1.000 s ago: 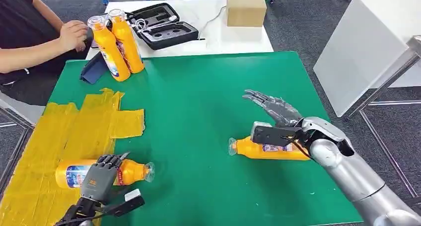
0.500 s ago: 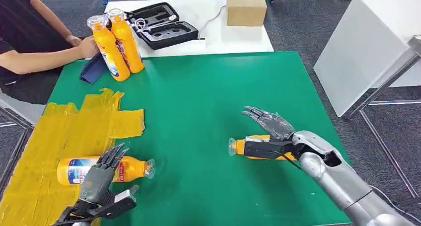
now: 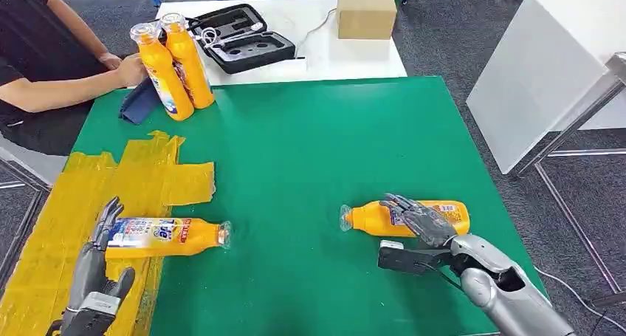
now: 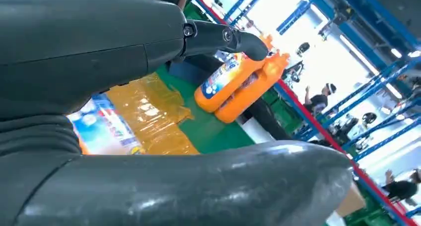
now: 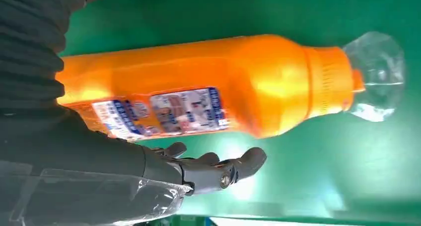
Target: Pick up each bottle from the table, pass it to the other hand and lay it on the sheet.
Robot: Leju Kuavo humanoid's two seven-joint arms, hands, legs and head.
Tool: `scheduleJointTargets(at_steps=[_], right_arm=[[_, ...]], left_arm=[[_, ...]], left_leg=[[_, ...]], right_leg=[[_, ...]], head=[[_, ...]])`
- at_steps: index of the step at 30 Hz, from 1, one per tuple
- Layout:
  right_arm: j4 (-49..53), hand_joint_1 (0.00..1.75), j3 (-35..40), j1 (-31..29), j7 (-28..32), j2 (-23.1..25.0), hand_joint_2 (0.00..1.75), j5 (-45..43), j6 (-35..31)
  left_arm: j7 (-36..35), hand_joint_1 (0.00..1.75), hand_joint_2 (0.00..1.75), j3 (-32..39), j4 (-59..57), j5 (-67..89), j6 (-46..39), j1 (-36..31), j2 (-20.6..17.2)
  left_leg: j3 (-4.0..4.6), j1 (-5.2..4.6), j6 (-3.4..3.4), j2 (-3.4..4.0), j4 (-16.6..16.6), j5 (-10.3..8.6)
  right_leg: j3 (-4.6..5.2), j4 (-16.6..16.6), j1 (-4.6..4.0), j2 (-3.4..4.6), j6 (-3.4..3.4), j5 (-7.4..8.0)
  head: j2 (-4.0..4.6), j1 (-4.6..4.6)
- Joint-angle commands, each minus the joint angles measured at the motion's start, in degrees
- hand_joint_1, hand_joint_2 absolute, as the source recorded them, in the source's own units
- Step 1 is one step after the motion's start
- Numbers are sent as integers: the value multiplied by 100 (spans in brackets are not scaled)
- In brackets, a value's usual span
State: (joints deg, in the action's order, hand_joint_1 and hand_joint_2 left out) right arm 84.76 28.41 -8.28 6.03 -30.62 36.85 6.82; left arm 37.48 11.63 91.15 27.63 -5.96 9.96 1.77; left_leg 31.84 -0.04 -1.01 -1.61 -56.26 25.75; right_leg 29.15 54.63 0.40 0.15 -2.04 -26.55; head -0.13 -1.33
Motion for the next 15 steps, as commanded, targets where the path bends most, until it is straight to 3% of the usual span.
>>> scheduleJointTargets(at_steps=[1,15], right_arm=[[417,0,-562,313,-31,-283,175,13,49],[421,0,-989,474,-82,-144,175,538,-42]], left_arm=[[252,0,0,279,250,-140,177,76,294],[252,0,0,271,379,-215,309,159,293]], left_leg=[[-1,2,2,7,-2,4],[-13,3,3,18,3,5]], right_leg=[[-5,-2,-3,-2,0,-2],[-15,-8,-4,5,1,-1]], head=[[0,4],[0,0]])
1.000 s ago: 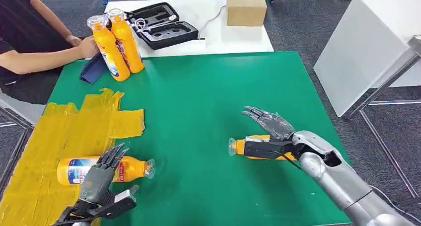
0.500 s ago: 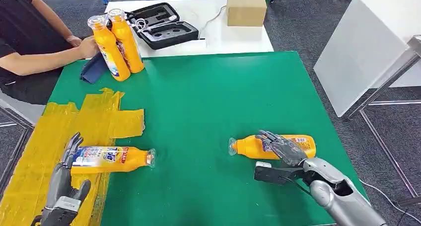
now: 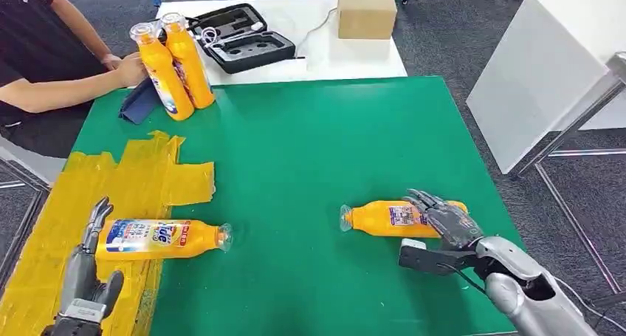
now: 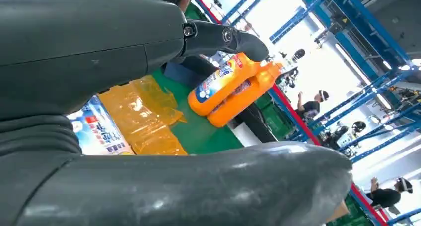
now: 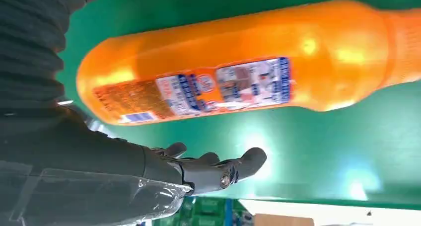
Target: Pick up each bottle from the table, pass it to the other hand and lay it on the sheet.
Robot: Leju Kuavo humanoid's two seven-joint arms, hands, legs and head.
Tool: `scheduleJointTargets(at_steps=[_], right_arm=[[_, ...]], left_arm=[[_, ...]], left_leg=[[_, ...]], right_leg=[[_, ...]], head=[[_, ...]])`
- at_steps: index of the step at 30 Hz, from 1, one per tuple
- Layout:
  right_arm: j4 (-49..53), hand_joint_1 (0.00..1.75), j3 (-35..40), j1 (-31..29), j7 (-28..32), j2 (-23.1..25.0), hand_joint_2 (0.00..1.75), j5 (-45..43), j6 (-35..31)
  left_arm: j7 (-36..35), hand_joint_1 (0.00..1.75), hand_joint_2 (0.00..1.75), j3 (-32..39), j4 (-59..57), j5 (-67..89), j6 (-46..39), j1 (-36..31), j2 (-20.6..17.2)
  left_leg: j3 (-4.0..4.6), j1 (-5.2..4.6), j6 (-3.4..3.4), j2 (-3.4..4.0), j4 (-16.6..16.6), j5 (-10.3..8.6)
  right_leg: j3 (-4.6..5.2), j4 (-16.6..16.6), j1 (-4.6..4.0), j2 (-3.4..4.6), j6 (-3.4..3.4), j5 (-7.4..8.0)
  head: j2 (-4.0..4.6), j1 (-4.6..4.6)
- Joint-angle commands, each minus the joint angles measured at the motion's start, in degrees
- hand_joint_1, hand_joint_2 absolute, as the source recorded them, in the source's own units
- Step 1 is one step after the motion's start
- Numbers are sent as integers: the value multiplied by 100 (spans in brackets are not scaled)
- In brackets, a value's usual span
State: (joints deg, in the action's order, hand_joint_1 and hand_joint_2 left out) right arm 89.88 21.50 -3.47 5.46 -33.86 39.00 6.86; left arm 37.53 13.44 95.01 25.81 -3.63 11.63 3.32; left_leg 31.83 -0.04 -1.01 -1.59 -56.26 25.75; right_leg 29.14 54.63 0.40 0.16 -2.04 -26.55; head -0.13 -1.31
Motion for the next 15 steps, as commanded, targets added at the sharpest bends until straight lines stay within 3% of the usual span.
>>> scheduleJointTargets(at_steps=[1,15], right_arm=[[-126,0,-305,-38,-21,183,175,342,-27],[-673,0,-172,-371,-74,247,175,484,173]], left_arm=[[247,0,0,87,-16,-79,99,-20,123],[247,0,0,-36,-18,-189,136,-89,53]], left_leg=[[-5,3,3,14,2,2],[-16,8,6,23,3,5]], right_leg=[[-5,-6,-4,5,1,2],[-18,-12,-9,9,3,2]], head=[[0,0],[0,-2]])
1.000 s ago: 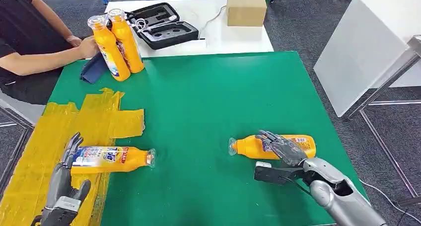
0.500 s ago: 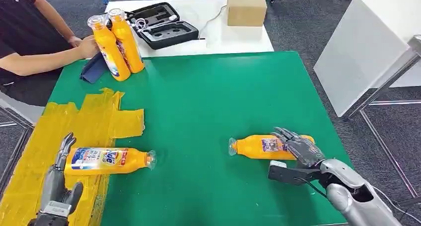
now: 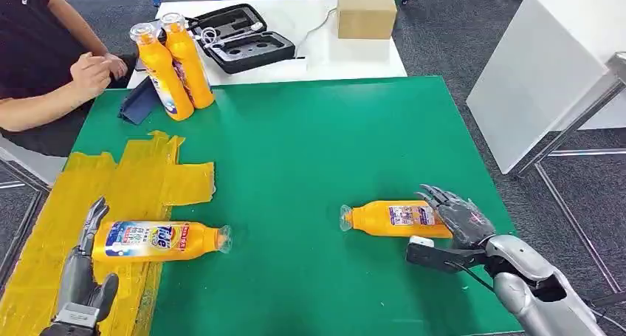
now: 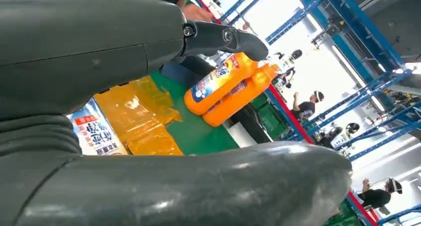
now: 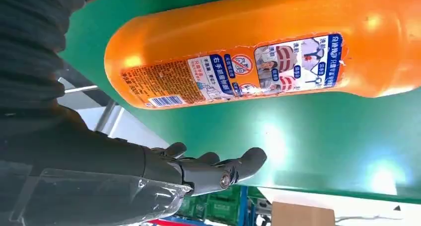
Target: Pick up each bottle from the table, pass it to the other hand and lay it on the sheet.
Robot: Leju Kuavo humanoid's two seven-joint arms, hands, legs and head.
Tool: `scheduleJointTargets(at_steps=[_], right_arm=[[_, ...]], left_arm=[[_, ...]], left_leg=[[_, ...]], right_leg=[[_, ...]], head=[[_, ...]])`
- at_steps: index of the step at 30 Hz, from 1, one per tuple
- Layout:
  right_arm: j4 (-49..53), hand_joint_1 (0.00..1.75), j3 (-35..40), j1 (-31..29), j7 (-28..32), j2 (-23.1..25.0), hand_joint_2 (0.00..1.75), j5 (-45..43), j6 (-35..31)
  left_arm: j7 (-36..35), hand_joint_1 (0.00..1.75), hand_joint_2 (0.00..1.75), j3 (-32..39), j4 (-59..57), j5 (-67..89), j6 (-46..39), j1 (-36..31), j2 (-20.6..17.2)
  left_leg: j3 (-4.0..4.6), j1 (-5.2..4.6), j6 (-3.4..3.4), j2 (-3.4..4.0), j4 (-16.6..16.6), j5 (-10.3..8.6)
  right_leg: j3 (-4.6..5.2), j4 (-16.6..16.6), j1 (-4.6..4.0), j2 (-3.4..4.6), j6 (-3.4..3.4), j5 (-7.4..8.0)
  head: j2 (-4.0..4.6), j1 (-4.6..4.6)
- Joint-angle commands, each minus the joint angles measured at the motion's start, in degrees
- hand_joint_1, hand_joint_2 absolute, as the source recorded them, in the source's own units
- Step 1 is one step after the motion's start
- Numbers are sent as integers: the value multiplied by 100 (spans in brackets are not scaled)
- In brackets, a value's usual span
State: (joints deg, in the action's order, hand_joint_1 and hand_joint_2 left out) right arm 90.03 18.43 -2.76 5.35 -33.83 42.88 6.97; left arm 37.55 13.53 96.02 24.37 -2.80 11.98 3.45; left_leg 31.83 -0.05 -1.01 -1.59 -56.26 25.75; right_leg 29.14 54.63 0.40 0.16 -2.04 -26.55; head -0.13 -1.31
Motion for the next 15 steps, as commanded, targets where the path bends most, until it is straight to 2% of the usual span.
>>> scheduleJointTargets(at_steps=[1,8,15], right_arm=[[-822,0,181,-543,-61,288,175,109,171],[-1693,0,562,-1114,-78,644,175,297,184],[-1763,0,604,-1136,-77,669,175,304,171]], left_arm=[[245,0,0,-74,-131,-23,41,-141,34],[245,0,0,-154,-231,-47,66,-273,11],[245,0,0,-175,-223,-64,76,-271,-3]], left_leg=[[-20,9,6,29,4,6],[-23,11,7,36,8,1],[-20,7,6,25,6,4]], right_leg=[[-21,-14,-11,13,4,3],[-22,-18,-12,20,4,10],[-20,-12,-8,12,4,3]], head=[[0,0],[0,0],[0,0]])
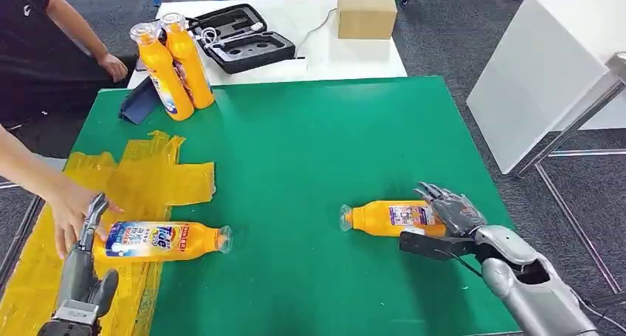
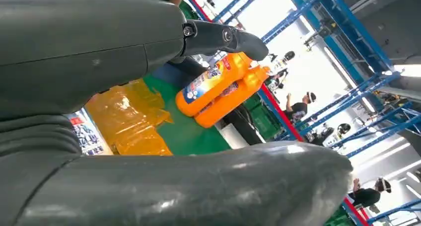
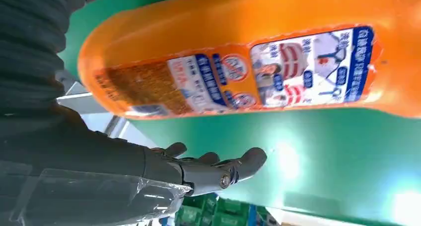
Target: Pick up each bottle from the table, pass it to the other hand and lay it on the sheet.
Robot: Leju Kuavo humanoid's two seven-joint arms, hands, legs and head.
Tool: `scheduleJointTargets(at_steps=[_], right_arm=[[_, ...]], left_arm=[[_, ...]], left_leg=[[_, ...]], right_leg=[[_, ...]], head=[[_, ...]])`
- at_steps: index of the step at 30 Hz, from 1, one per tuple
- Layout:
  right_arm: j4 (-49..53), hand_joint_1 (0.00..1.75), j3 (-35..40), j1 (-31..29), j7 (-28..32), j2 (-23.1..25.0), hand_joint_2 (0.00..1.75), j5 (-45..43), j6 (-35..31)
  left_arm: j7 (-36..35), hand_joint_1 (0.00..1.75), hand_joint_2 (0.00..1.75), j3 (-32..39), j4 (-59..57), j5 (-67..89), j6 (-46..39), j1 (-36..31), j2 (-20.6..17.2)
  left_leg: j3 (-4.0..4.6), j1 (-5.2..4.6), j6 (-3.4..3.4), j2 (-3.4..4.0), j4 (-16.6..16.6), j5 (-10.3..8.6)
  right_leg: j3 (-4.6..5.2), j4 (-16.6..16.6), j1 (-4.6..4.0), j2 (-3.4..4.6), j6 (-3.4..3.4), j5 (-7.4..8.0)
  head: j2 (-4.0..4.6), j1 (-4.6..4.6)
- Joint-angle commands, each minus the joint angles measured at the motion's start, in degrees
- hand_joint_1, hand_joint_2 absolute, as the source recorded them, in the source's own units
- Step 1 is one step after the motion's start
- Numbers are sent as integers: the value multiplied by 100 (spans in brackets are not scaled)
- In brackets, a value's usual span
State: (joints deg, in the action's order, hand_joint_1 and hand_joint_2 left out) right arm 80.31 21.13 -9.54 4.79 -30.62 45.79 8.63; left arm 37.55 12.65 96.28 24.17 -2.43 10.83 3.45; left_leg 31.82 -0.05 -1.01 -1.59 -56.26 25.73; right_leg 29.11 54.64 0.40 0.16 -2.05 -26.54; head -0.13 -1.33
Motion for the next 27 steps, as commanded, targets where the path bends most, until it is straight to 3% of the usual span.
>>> scheduleJointTargets(at_steps=[1,7,10,11,12,15,24,27], right_arm=[[-968,0,414,-545,-44,436,175,72,-7],[-2020,0,795,-1083,-96,845,175,312,-59],[-2328,0,1115,-1250,-81,642,175,272,192],[-2369,145,1200,-1259,-69,554,175,267,306],[-2368,175,1300,-1271,-64,429,175,242,416],[-2210,175,1545,-1219,-91,37,175,89,766],[-1602,175,1721,-995,-319,-550,175,-236,1068],[-1550,175,1641,-922,-330,-501,175,-378,958]], left_arm=[[245,0,0,-109,-268,-51,49,-180,-9],[226,0,0,-184,-431,-11,79,-380,5],[242,0,0,-231,-511,-41,95,-487,-20],[242,0,0,-245,-545,-41,93,-521,-27],[239,0,0,-265,-588,-44,92,-559,-42],[210,0,0,-309,-662,-84,100,-636,-70],[175,0,0,-335,-728,-181,100,-693,-96],[151,0,0,-329,-744,-228,111,-697,-92]], left_leg=[[-23,9,7,29,5,9],[-20,10,7,34,9,0],[-15,7,5,24,8,-2],[-13,5,4,19,7,-2],[-11,2,1,10,6,-4],[-25,2,1,-1,6,-5],[-41,2,1,-16,0,-6],[-45,-1,-1,-14,-1,-5]], right_leg=[[-24,-14,-10,13,5,0],[-18,-17,-11,21,5,11],[-14,-13,-8,12,4,8],[-12,-11,-6,8,3,7],[-11,-8,-3,1,2,4],[-25,-11,-2,-11,1,1],[-47,-17,-4,-27,2,1],[-48,-14,-1,-21,2,0]], head=[[0,0],[0,2],[0,2],[0,2],[0,2],[0,2],[0,0],[0,2]])
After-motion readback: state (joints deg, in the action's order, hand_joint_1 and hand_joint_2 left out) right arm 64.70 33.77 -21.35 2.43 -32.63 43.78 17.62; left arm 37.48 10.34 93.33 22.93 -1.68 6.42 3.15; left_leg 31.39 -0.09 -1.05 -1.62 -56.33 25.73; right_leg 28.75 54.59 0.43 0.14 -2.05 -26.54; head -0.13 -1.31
